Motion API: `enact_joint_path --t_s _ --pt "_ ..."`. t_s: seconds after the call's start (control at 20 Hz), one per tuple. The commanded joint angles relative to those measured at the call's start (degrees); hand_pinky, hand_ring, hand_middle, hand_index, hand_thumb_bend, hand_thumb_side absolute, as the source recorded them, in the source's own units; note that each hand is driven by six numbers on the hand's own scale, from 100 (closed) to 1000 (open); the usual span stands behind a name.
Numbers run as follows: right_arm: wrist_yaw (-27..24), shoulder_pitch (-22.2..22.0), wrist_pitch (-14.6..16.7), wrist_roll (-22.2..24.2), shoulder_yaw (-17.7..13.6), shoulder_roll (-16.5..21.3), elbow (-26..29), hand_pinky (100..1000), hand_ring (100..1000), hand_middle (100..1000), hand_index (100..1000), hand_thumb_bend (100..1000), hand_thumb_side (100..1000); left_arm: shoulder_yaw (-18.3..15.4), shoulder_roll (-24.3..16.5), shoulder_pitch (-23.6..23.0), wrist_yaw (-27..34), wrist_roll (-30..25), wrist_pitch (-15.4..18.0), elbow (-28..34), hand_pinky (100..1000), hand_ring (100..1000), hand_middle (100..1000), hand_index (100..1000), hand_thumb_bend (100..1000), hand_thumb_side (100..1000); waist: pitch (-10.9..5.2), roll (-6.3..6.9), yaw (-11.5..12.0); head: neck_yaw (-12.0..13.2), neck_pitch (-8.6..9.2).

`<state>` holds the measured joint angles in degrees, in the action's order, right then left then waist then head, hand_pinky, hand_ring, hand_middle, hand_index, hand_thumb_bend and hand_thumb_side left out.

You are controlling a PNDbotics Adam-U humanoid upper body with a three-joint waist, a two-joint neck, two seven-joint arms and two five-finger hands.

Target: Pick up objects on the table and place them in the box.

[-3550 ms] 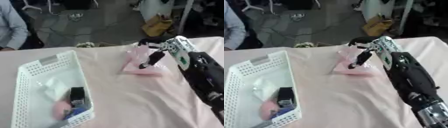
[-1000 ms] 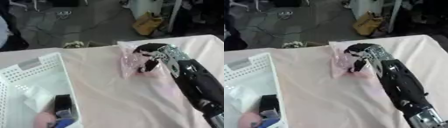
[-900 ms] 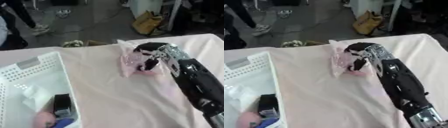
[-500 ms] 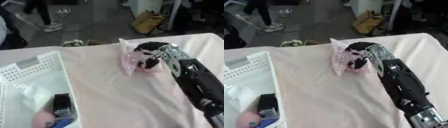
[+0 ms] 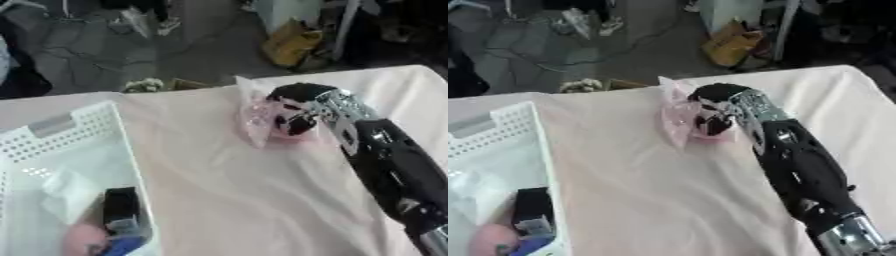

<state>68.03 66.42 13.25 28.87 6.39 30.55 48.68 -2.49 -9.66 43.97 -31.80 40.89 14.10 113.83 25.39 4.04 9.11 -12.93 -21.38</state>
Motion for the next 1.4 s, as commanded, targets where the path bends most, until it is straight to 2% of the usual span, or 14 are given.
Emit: enact_joint_path --t_s 0.05,0.1,0.2,0.5,1.4 --pt "1.0 -1.6 -0.3 0.5 0.3 1.6 -2.8 100 100 100 130 100 113 -0.7 -1.4 1.0 -0.3 0.3 0.0 0.8 858 922 775 828 100 761 -0.1 -0.65 -0.1 -0.1 0.49" --pt "0.9 -1.6 0.0 0.7 0.4 1.6 -2.8 100 100 100 100 100 100 -0.7 -1.4 1.0 -0.4 0.3 -0.1 0.8 858 920 774 825 100 758 -0.1 -0.69 -0.1 -0.1 0.5" --pt "0.8 -1.6 0.8 1.1 0.5 1.6 -2.7 100 100 100 100 132 100 -0.7 -1.4 1.0 -0.4 0.3 -0.1 0.8 858 919 774 824 100 759 -0.12 -0.75 -0.1 -0.1 0.48" --pt "1.1 -1.7 2.1 0.7 0.7 1.4 -2.1 100 100 100 100 125 100 -0.8 -1.4 1.1 -0.6 0.4 -0.1 0.8 858 918 773 820 100 756 -0.33 -0.92 -0.2 -0.1 0.2" --pt "-7.9 -0.1 2.0 -0.7 1.0 1.2 0.4 100 100 100 100 134 100 -0.7 -1.6 0.4 -0.8 -0.1 -0.3 0.8 861 917 773 817 100 757 -2.07 -1.17 -1.0 0.3 -0.99"
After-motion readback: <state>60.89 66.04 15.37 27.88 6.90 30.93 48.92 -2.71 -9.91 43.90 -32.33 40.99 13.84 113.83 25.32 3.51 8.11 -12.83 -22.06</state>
